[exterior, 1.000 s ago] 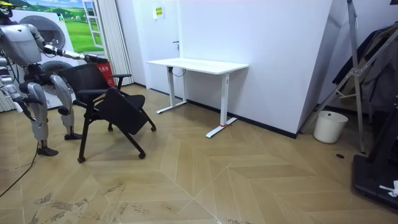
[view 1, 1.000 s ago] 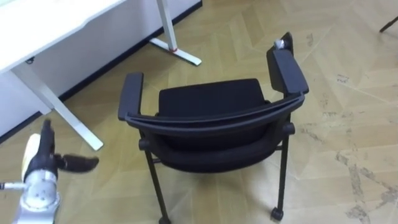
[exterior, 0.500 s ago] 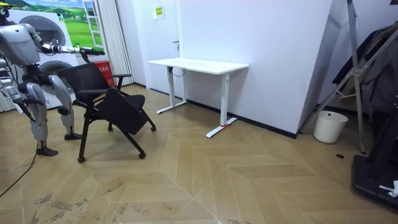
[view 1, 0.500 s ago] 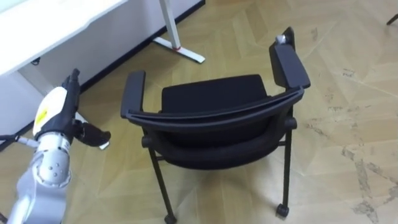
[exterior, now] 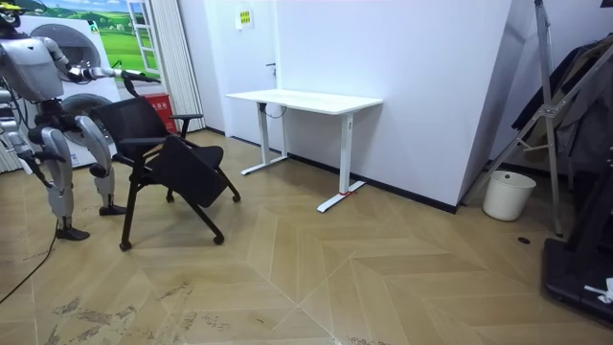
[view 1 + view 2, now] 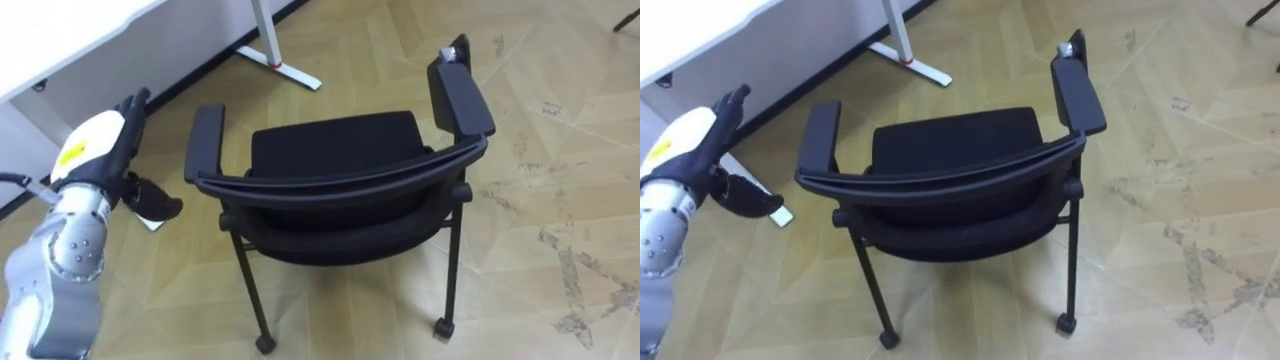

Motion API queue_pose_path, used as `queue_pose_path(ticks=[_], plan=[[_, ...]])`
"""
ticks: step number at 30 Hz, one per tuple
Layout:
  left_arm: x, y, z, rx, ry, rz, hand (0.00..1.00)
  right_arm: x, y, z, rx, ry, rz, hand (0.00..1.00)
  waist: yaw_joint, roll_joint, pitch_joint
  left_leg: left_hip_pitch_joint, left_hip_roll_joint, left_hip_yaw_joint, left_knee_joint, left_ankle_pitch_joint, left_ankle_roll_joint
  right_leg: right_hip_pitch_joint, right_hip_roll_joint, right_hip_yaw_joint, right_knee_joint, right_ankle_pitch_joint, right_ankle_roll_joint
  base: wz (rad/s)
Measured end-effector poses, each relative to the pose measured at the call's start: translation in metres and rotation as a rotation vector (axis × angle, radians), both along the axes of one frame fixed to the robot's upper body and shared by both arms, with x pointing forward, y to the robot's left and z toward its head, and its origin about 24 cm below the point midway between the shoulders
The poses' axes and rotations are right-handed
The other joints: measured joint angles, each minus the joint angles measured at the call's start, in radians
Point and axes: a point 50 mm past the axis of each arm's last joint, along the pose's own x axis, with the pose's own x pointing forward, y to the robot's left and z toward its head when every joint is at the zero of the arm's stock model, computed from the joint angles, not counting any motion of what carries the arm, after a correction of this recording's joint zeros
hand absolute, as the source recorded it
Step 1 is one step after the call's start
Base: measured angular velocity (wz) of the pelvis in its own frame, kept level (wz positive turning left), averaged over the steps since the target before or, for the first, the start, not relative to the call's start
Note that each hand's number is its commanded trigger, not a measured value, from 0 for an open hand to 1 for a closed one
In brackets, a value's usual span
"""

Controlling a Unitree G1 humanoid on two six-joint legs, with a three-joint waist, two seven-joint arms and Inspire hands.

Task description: Push chair

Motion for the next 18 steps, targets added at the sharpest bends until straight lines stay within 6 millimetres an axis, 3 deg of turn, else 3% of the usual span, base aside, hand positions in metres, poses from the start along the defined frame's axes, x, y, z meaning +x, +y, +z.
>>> queue_pose_path(ticks=[5,9,18], plan=[[-0.001,-0.011,0.012,0.016,0.043,-0.093,0.0,0.002,-0.004,0.001,-0.006,-0.007,-0.017,0.0,-0.005,0.022,0.004,0.001,0.0,-0.003,0.0,0.0,0.0,0.0,0.0,-0.005,0.002,0.0,0.0,0.01],[-0.003,-0.017,0.017,0.01,0.074,-0.137,0.0,0.002,-0.008,0.003,-0.021,-0.011,-0.019,0.0,-0.009,0.03,-0.0009,0.001,0.0,-0.004,0.0,0.0,0.0,-0.001,0.0,-0.006,0.003,0.0,0.0,0.0],[-0.004,-0.027,0.031,-0.001,0.113,-0.21,0.0,0.008,-0.007,0.003,-0.029,-0.024,-0.022,0.0,-0.021,0.013,0.0145,-0.007,-0.001,-0.015,0.002,0.0,0.0,-0.002,0.002,-0.016,0.002,0.0,0.0,0.02]])
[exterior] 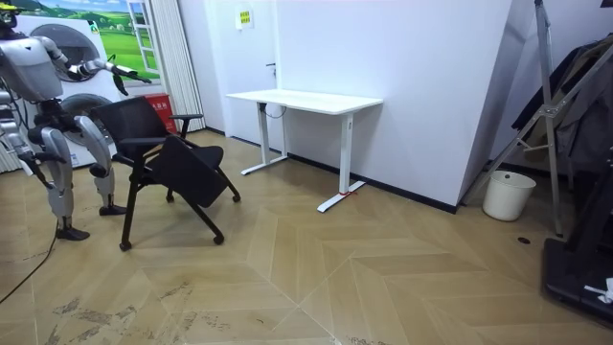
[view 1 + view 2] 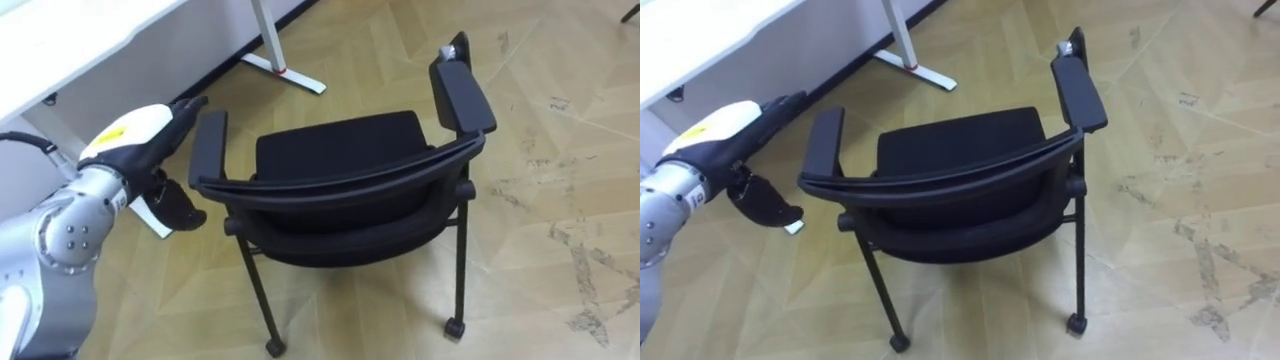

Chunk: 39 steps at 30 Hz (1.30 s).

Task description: Push chair

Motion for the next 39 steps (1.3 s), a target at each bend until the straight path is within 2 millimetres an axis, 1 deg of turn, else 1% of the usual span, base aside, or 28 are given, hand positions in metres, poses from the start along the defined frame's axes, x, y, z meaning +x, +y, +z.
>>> queue_pose_path(ticks=[2,6,8,11,13,17,19,22,24,26,29,31,33,34,36,39], plan=[[0.0,-0.001,0.0,0.0,0.013,-0.007,0.0,0.0,0.001,0.0,0.001,0.004,0.005,0.0,-0.001,0.0,0.0003,-0.004,0.0,0.0,0.004,0.0,0.0,-0.005,0.0,0.001,0.0,0.0,0.0,0.0],[0.0,-0.001,-0.001,-0.003,0.041,-0.02,0.0,0.002,0.001,0.0,0.002,0.005,0.008,0.0,-0.02,0.007,0.001,-0.015,0.0,0.001,0.011,-0.002,0.001,-0.014,-0.001,0.002,0.013,0.0,0.0,0.0],[0.0,-0.001,-0.001,-0.002,0.052,-0.024,0.0,0.003,0.001,0.0,0.002,0.005,0.014,0.0,-0.033,0.011,0.0022,-0.014,-0.001,0.001,0.011,-0.003,0.002,-0.01,-0.002,0.004,0.013,0.0,0.0,0.0],[-0.001,-0.002,-0.002,-0.008,0.073,-0.034,0.0,0.002,0.001,0.0,0.001,0.004,0.012,0.0,-0.039,0.02,0.0055,-0.012,-0.002,0.001,0.009,-0.003,0.002,-0.01,-0.002,0.011,0.013,0.0,0.0,-0.02],[-0.001,-0.006,-0.003,-0.024,0.092,-0.057,0.0,-0.002,0.0,0.0,-0.004,0.012,0.01,0.0,-0.041,0.027,0.004,-0.009,-0.002,0.001,0.007,-0.003,0.002,-0.01,-0.002,0.018,0.012,0.0,0.0,0.0],[-0.002,-0.016,-0.003,-0.066,0.103,-0.111,0.0,-0.004,-0.002,0.0,-0.008,0.015,0.001,0.0,-0.046,0.033,0.0014,0.001,-0.002,0.001,0.005,-0.003,0.002,-0.006,-0.002,0.024,0.011,0.0,0.0,-0.01],[-0.003,-0.023,-0.006,-0.077,0.119,-0.144,0.0,-0.002,-0.002,0.0,-0.007,0.012,0.002,0.0,-0.052,0.026,0.0068,0.015,-0.002,0.003,-0.003,-0.003,0.002,0.004,-0.002,0.026,0.01,0.0,0.0,-0.04],[-0.004,-0.029,-0.01,-0.075,0.131,-0.17,0.0,0.003,-0.001,0.001,-0.012,0.004,0.02,0.0,-0.06,0.027,0.0056,0.015,0.0,0.01,-0.003,-0.002,0.002,0.002,-0.002,0.026,0.01,-0.006,0.0,-0.06],[-0.004,-0.032,-0.011,-0.081,0.135,-0.181,0.0,0.005,-0.001,0.0,-0.014,0.003,0.032,0.0,-0.06,0.021,0.0068,0.019,0.001,0.014,-0.003,-0.001,0.0,0.002,-0.002,0.033,0.01,-0.01,-0.001,-0.08],[-0.004,-0.034,-0.013,-0.092,0.135,-0.184,0.0,0.005,0.0,0.0,-0.016,0.002,0.032,0.0,-0.06,0.015,0.0063,0.023,0.003,0.019,-0.004,0.0,-0.001,0.002,-0.002,0.038,0.011,-0.012,-0.003,-0.07],[-0.004,-0.041,-0.02,-0.121,0.154,-0.19,0.0,0.004,0.001,0.0,-0.017,0.004,0.045,0.0,-0.063,-0.003,0.0044,0.03,0.002,0.024,-0.009,0.0,-0.001,0.005,-0.004,0.041,0.01,-0.012,-0.003,-0.01],[-0.003,-0.047,-0.033,-0.136,0.195,-0.196,0.0,0.005,0.004,-0.001,-0.009,-0.001,0.036,0.0,-0.067,-0.024,0.0063,0.04,0.002,0.028,-0.016,0.0,-0.002,0.009,-0.004,0.045,0.01,-0.012,-0.003,-0.05],[-0.003,-0.05,-0.042,-0.153,0.216,-0.192,0.0,0.005,0.006,-0.002,-0.006,-0.007,0.029,0.0,-0.067,-0.03,0.0047,0.043,0.003,0.029,-0.018,0.0,-0.002,0.01,-0.004,0.049,0.011,-0.012,-0.003,-0.04],[-0.003,-0.051,-0.042,-0.149,0.197,-0.186,0.0,0.004,0.007,-0.002,-0.007,-0.008,0.027,0.0,-0.067,-0.036,0.0056,0.043,0.003,0.029,-0.02,0.0,-0.002,0.009,-0.004,0.051,0.011,-0.012,-0.003,0.0],[-0.001,-0.051,-0.046,-0.159,0.19,-0.171,0.0,0.002,0.007,-0.002,-0.011,-0.002,0.026,0.0,-0.068,-0.039,0.0033,0.043,0.003,0.033,-0.02,0.0,-0.002,0.008,-0.004,0.058,0.014,-0.011,-0.003,-0.02],[0.0,-0.049,-0.053,-0.162,0.182,-0.146,0.0,0.001,0.008,-0.002,-0.017,-0.004,0.027,0.0,-0.074,-0.033,-0.0005,0.045,0.003,0.037,-0.025,0.0,-0.002,0.006,-0.004,0.061,0.015,-0.011,-0.003,-0.03]])
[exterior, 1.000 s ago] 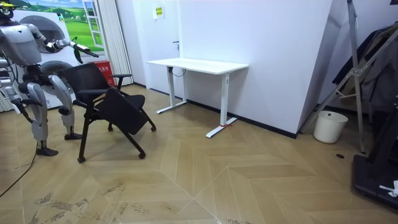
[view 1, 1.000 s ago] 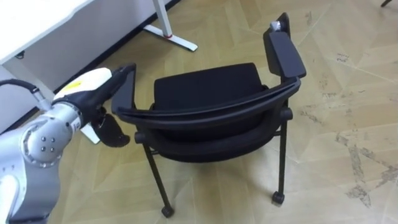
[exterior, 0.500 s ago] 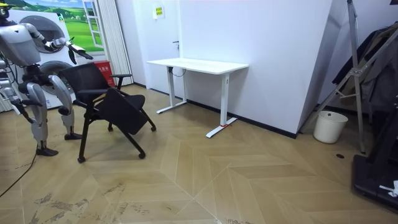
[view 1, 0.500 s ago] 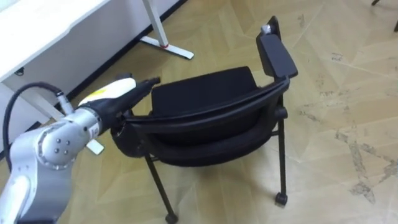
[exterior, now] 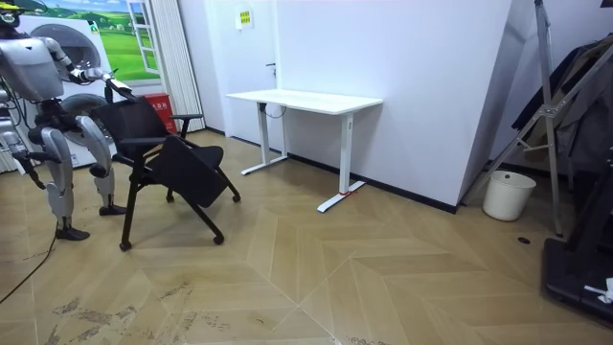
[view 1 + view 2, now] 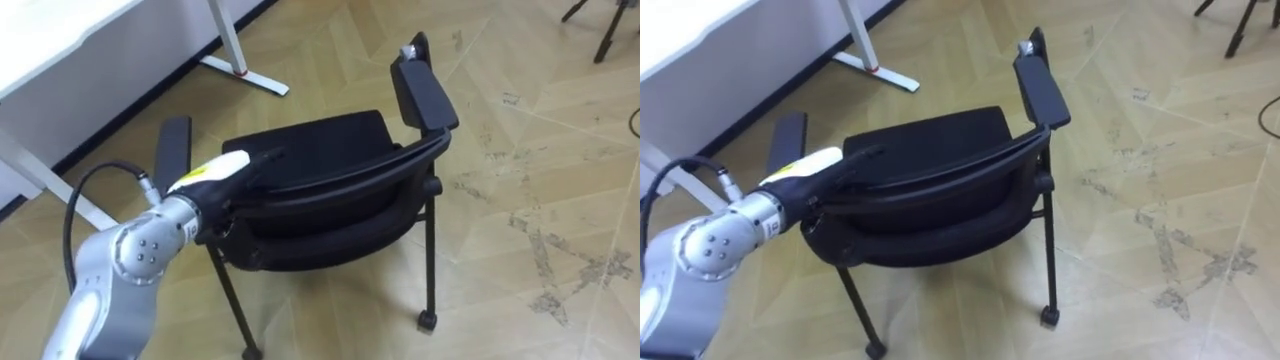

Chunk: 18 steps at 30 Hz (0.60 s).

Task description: Push chair

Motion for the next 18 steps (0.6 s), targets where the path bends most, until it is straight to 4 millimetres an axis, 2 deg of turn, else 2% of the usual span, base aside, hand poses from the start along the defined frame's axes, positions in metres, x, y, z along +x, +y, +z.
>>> queue_pose_path(ticks=[2,3,5,8,12,18], plan=[[0.0,0.001,-0.005,-0.005,0.01,0.012,0.0,0.0,-0.001,0.0,-0.008,-0.005,0.001,0.0,-0.007,0.005,-0.0037,0.002,0.0,0.002,-0.007,0.0,0.0,0.0,0.0,0.005,0.0,0.0,0.0,-0.05],[0.001,0.002,-0.01,-0.005,0.02,0.023,0.0,0.001,-0.002,0.001,-0.01,-0.006,0.002,0.0,-0.012,0.012,-0.0087,0.007,0.0,0.006,-0.011,0.0,0.0,0.001,0.0,0.01,0.001,0.0,0.0,-0.11],[0.001,0.004,-0.015,-0.004,0.032,0.039,0.0,0.002,0.0,0.0,-0.006,-0.008,0.003,0.0,-0.018,0.015,-0.0108,0.02,0.002,0.013,-0.019,0.002,-0.002,0.007,0.0,0.016,0.0,0.0,0.0,-0.11],[0.001,0.006,-0.019,-0.001,0.031,0.055,0.0,0.001,0.001,0.0,-0.003,-0.005,0.002,0.0,-0.021,0.009,-0.008,0.037,0.002,0.019,-0.031,0.005,-0.004,0.015,0.0,0.024,-0.001,0.0,0.0,-0.09],[0.002,0.007,-0.022,0.003,-0.003,0.06,0.0,0.0,0.003,-0.001,0.0,-0.004,0.001,0.0,-0.02,-0.006,0.0007,0.041,0.002,0.026,-0.031,0.005,-0.004,0.015,-0.001,0.033,-0.006,0.0,0.0,-0.04],[0.006,0.013,-0.035,0.02,-0.043,0.089,0.0,0.0,0.001,0.0,-0.009,-0.002,-0.012,0.0,-0.022,-0.005,-0.0006,0.049,0.004,0.042,-0.038,0.005,-0.004,0.015,0.0,0.057,-0.019,0.0,0.0,-0.08]])
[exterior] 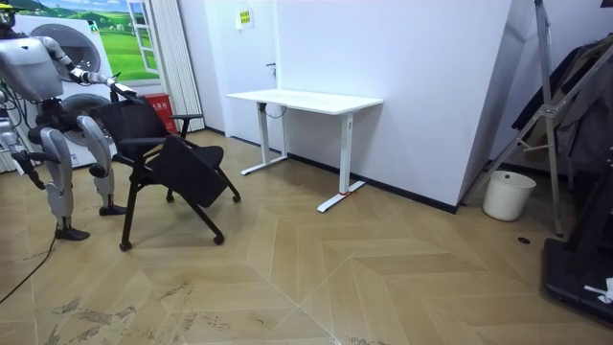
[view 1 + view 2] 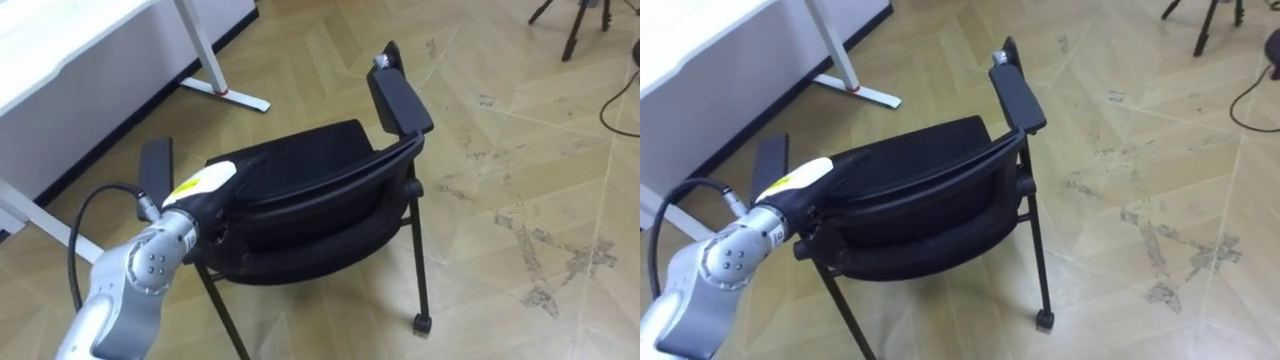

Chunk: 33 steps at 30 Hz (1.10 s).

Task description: Push chair

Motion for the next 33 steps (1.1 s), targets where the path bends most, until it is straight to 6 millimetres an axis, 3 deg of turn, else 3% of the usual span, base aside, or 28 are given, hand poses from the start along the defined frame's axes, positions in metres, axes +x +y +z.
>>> queue_pose_path(ticks=[8,9,10,11,22,33], plan=[[0.004,0.008,-0.011,0.018,-0.037,0.055,0.0,-0.001,-0.003,0.001,-0.012,0.002,-0.013,0.0,-0.023,0.001,-0.0009,0.004,0.0,0.006,-0.008,0.0,0.0,-0.002,0.0,0.009,-0.002,0.0,0.0,-0.02],[0.004,0.008,-0.011,0.018,-0.036,0.053,0.13,-0.002,-0.004,0.001,-0.016,0.002,-0.031,0.0,-0.023,0.002,-0.0013,0.003,0.0,0.006,-0.008,0.0,0.0,-0.002,0.0,0.009,-0.001,0.0,0.0,0.0],[0.004,0.008,-0.012,0.019,-0.036,0.053,0.75,-0.002,-0.005,0.001,-0.021,0.004,-0.036,0.0,-0.023,0.002,-0.0016,0.003,0.0,0.006,-0.008,0.0,0.0,-0.002,0.0,0.009,-0.001,0.0,0.0,0.0],[0.005,0.008,-0.012,0.019,-0.035,0.053,1.0,-0.002,-0.005,0.001,-0.021,0.004,-0.039,0.0,-0.023,0.003,-0.002,0.002,0.0,0.006,-0.007,0.0,0.0,-0.002,0.0,0.009,-0.001,0.0,0.0,0.0],[0.005,0.008,-0.015,0.037,-0.013,0.036,1.0,-0.001,-0.005,0.001,-0.024,-0.003,-0.052,0.0,-0.024,0.011,-0.0089,0.004,-0.001,0.006,-0.005,0.0,0.0,0.0,0.0,0.01,0.0,0.0,0.0,0.0],[0.006,0.007,-0.014,0.08,-0.023,0.016,1.0,-0.001,-0.003,0.001,-0.017,-0.004,-0.057,0.0,-0.025,0.002,-0.0065,0.0,0.0,0.006,0.004,-0.001,0.0,-0.002,0.0,0.015,-0.002,-0.001,0.0,0.0]])
